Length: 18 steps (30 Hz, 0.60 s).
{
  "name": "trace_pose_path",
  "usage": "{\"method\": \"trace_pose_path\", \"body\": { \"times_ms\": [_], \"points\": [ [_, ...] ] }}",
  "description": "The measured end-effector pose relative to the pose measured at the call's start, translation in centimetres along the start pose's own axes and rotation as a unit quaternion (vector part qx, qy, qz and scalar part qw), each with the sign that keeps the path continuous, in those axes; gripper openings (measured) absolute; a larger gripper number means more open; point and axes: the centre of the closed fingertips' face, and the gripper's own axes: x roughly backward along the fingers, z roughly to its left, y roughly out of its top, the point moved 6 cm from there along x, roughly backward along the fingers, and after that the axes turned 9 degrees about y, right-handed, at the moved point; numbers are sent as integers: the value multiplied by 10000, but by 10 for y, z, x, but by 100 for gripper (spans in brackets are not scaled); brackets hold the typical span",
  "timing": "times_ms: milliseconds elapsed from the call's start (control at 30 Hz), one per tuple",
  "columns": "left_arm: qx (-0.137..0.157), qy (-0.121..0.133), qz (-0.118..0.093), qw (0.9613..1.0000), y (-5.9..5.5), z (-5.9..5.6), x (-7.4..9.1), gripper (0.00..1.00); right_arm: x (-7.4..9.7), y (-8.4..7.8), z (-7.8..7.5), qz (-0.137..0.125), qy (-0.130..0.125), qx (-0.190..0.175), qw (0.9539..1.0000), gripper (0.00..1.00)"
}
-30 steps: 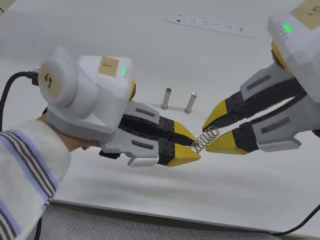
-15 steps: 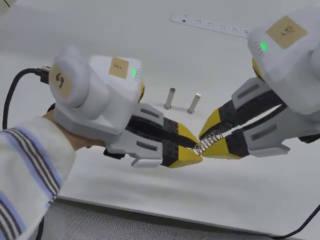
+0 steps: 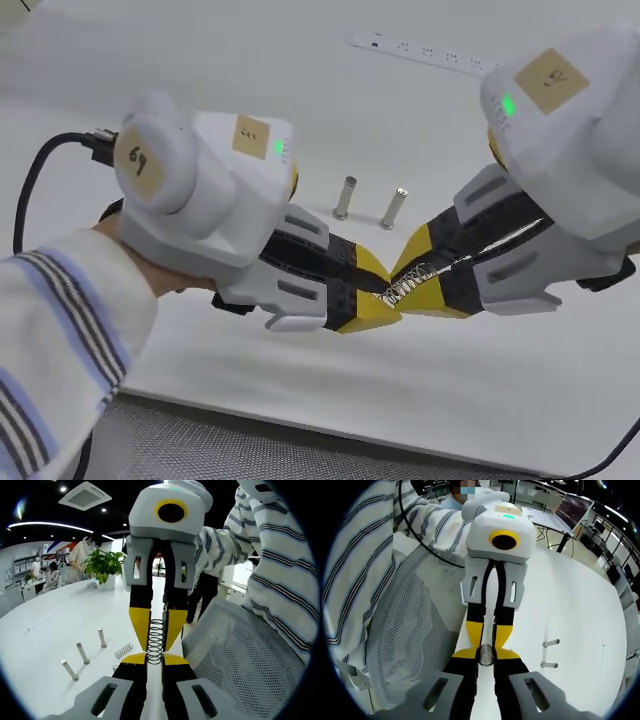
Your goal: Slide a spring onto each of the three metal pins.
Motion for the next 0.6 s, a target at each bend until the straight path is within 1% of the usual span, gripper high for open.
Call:
{"method": "trace_pose_path", "body": {
  "times_ms": [67, 233, 300, 433, 600],
  "points": [
    [24, 29, 23, 10000, -1, 1, 2, 3, -1, 1, -2, -16, 2, -82, 10000, 8],
    [40, 94, 101, 9999, -4, 4, 4, 3, -5, 3, -4, 19, -7, -93, 10000, 8],
    [90, 134, 127, 9998, -5, 5, 5, 3, -5, 4, -5, 22, -13, -110, 9999, 8],
    [171, 224, 100, 9996, -6, 8, 7, 3, -6, 6, -9, -7, -35, -162, 9999, 8],
    [186, 311, 89, 9993, -7, 12, 13, 3, -7, 11, -15, -52, -44, -287, 9996, 8]
  ]
}}
